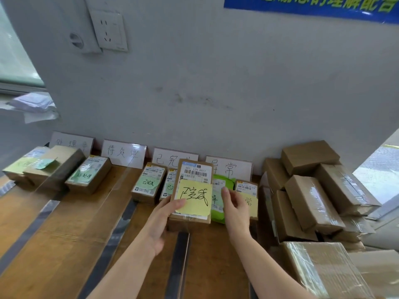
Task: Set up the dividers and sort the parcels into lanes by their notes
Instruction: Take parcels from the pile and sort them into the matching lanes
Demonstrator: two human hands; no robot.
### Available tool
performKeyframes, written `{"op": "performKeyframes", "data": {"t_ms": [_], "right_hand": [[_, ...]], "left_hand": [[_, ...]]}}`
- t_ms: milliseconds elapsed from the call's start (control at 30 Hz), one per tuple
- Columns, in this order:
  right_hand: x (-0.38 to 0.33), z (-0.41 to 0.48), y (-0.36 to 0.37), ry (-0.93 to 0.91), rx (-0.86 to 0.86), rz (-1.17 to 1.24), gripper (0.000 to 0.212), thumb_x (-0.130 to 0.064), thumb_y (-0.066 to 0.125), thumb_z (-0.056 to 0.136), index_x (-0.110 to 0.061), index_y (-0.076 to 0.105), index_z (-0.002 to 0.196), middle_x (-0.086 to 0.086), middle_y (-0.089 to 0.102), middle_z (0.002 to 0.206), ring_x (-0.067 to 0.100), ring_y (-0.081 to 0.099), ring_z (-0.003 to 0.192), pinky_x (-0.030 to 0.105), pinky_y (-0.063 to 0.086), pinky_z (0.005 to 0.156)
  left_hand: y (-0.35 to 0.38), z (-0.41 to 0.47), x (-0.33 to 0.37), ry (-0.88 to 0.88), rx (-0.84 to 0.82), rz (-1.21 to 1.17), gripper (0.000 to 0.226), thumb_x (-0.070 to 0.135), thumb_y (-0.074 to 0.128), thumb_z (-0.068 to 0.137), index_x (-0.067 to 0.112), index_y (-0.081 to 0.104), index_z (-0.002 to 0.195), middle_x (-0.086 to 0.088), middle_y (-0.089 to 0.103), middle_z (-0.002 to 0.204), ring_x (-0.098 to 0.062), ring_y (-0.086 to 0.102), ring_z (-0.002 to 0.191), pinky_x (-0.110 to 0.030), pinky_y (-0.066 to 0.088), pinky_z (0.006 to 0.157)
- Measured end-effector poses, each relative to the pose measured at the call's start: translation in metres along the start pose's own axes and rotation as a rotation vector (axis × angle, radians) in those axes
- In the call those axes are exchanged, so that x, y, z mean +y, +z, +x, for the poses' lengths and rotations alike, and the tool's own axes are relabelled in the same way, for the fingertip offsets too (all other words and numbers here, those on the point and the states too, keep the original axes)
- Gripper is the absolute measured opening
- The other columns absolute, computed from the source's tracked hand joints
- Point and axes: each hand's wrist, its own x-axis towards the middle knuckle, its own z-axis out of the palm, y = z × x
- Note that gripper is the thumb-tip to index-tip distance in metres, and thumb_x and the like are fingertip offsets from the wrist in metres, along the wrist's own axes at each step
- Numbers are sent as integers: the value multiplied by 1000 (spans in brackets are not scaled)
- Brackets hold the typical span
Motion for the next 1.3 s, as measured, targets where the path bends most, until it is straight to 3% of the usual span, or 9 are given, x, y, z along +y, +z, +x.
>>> {"op": "performKeyframes", "data": {"t_ms": [100,233,467,633,700,767,933,1033,1300], "right_hand": [[-29,-22,11,23,-251,124,51,-57,52,87,-32,49,132,-14,57,115,7,52,108,24,38,91],[-41,-39,24,64,-484,142,54,-41,59,93,-42,33,141,-21,55,112,-8,50,95,10,36,71],[-25,-62,53,215,-570,201,71,-33,69,88,-44,31,147,-5,66,120,19,66,105,41,56,92],[-5,-76,83,304,-553,193,81,-39,76,81,-45,30,148,-1,68,121,22,68,104,45,57,90],[-1,-82,94,345,-532,168,81,-42,75,81,-43,30,149,-1,65,122,20,65,103,41,56,82],[3,-86,106,371,-503,140,80,-42,73,83,-40,28,149,0,61,127,16,58,102,37,50,77],[19,-90,141,425,-434,123,78,-42,72,84,-37,29,150,2,54,138,24,49,123,54,41,105],[26,-91,155,445,-410,107,74,-38,68,88,-36,28,150,2,52,141,26,45,129,54,37,108],[35,-98,182,346,-398,-19,60,-17,59,94,-36,36,146,-8,58,127,15,48,116,39,41,94]], "left_hand": [[-1,-10,5,33,22,-40,50,33,72,68,23,64,116,-4,76,102,-25,67,104,-47,49,98],[-10,-24,13,72,57,-105,36,25,68,80,20,64,114,-5,77,99,-24,71,96,-38,54,80],[-48,-35,7,22,112,-148,57,37,68,76,15,60,127,-12,73,111,-31,69,104,-40,55,80],[-79,-33,0,-33,202,-141,33,32,63,92,12,64,118,-11,76,102,-29,71,96,-36,57,70],[-90,-29,-2,-2,277,-44,25,27,58,98,12,65,117,-11,76,99,-26,72,90,-36,60,68],[-100,-25,-5,54,348,175,28,28,53,100,14,63,123,-7,73,105,-24,69,97,-42,59,83],[-125,-17,-3,205,381,698,34,31,46,102,22,55,133,0,64,122,-11,60,104,-33,57,85],[-135,-12,-1,225,325,819,39,24,47,102,17,46,141,-3,57,133,-12,54,110,-21,51,81],[-157,3,-10,206,257,1048,43,16,51,99,17,43,141,-4,55,131,-17,55,118,-24,49,89]]}}
